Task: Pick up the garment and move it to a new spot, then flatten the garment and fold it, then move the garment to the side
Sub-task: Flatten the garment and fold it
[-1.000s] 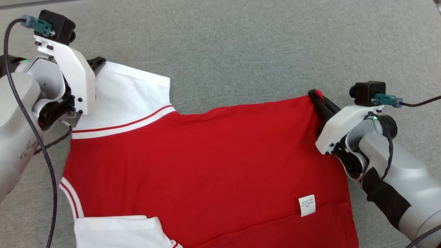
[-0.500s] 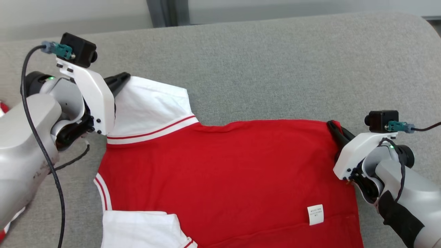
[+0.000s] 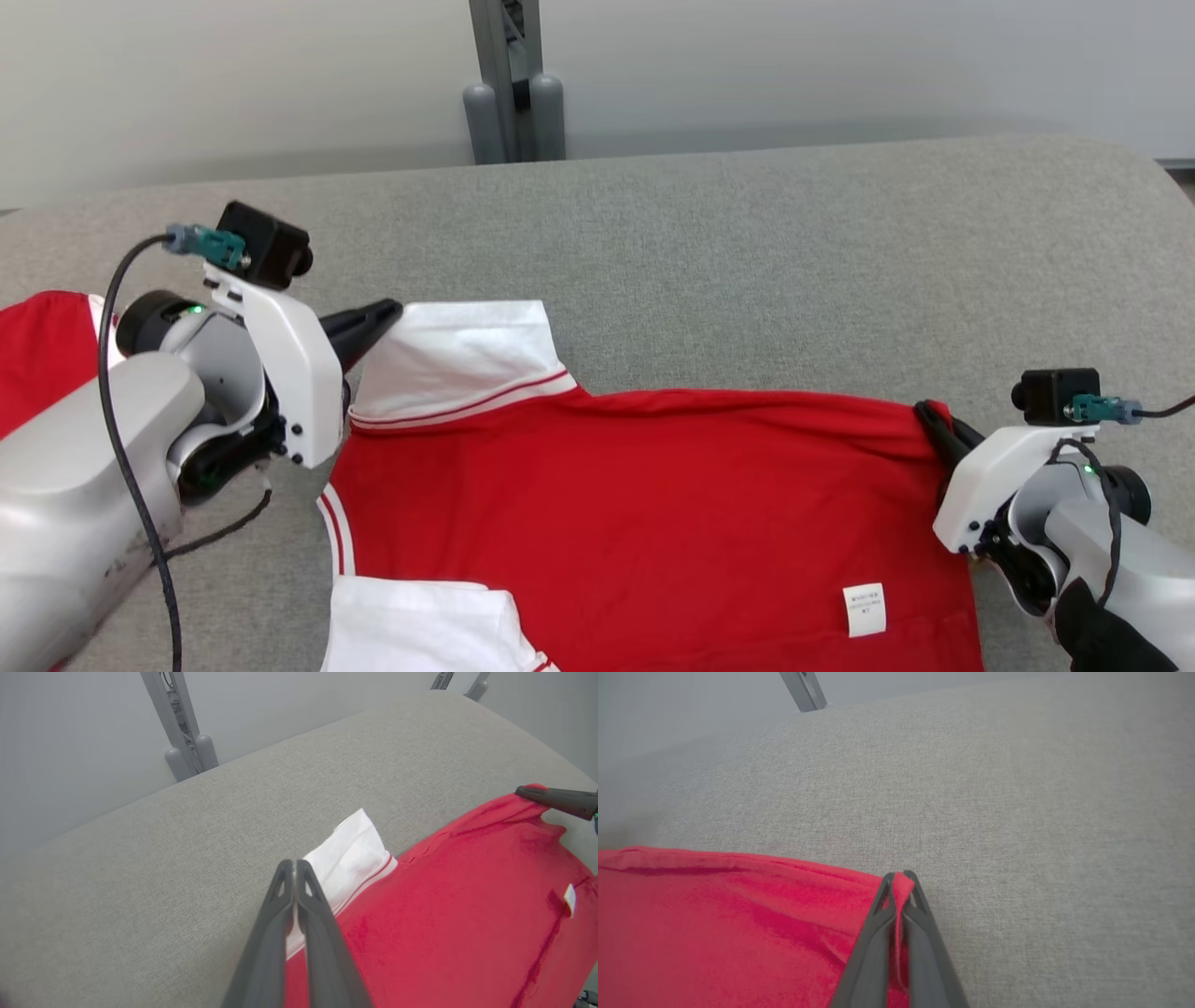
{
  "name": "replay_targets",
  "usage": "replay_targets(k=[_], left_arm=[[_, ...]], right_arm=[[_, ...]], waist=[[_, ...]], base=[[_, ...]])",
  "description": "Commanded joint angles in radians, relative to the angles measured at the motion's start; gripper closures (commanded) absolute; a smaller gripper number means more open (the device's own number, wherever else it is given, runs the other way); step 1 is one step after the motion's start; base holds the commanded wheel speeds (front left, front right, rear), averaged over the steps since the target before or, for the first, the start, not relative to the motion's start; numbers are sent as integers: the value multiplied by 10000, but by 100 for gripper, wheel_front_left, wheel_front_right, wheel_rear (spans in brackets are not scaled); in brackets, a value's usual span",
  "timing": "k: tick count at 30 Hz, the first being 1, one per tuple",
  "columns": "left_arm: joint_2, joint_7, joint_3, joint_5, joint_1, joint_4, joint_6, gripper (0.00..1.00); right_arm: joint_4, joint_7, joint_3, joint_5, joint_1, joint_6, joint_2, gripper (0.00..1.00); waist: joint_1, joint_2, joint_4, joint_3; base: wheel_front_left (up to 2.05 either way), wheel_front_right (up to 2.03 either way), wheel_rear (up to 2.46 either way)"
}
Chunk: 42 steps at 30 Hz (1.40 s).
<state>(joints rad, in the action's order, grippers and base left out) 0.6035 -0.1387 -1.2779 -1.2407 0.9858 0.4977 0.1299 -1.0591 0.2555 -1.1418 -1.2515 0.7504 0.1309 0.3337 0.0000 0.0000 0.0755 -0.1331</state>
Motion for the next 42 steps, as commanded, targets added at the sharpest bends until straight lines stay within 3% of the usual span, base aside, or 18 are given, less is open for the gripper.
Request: replay_targets(k=[1,17,27,42], left_arm=[[156,39,4,-25,-232,-166,5,100],[1385,-918,3,-559,-2180,-2566,5,100],[2219,-1489,-1,-876,-2891,-3684,7,100],[2539,-2162,3,-1052,-3617,-4422,7,100]], right_arm=[[41,-59,-75,-82,-203,-3,119,100],[730,-383,-772,-336,-1264,-3,739,100],[1228,-636,-1219,540,-1534,-3,1272,100],[2777,-1344,-1379,1289,-1785,-3,2241,100]], waist=[[0,0,-99,225],[0,0,-495,1383],[0,0,-723,1678],[0,0,-720,1987]], base=[[0,0,0],[0,0,0],[0,0,0],[0,0,0]])
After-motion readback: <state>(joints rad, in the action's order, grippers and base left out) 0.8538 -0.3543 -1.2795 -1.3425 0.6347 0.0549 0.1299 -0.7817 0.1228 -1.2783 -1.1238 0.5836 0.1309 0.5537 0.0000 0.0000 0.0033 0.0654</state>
